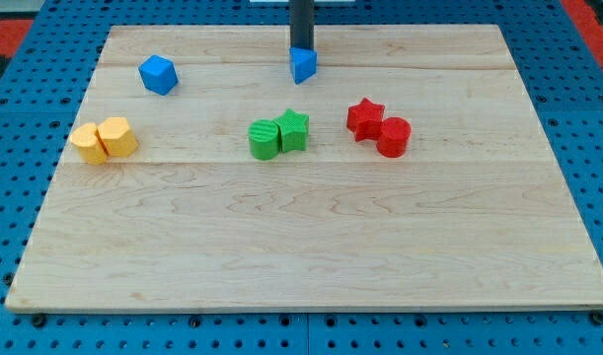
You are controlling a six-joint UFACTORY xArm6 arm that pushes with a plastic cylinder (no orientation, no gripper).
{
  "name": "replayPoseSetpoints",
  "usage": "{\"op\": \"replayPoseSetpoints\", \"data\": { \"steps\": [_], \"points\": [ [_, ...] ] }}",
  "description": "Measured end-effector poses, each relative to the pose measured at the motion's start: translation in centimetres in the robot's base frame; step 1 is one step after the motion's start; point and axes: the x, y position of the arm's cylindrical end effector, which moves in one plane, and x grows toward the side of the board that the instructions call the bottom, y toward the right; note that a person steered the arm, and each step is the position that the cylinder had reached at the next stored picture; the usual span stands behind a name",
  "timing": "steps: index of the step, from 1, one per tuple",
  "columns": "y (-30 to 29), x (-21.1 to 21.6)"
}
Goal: Slide the blue blocks towards the top center of the board
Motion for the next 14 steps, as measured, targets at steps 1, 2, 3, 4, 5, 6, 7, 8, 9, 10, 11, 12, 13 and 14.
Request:
{"op": "replayPoseSetpoints", "data": {
  "steps": [1, 2, 3, 4, 5, 6, 7, 8, 9, 10, 11, 12, 13, 14],
  "points": [
    [-7.3, -2.8],
    [-18.3, -2.8],
    [-26.8, -0.1],
    [-25.7, 6.1],
    [-17.8, 7.1],
    [-12.3, 7.6],
    [-12.8, 5.4],
    [-9.8, 4.7],
    [-10.5, 4.6],
    [-8.0, 8.9],
    [-2.2, 8.4],
    [-0.3, 5.7],
    [-0.3, 2.2],
    [-4.0, 5.4]
  ]
}}
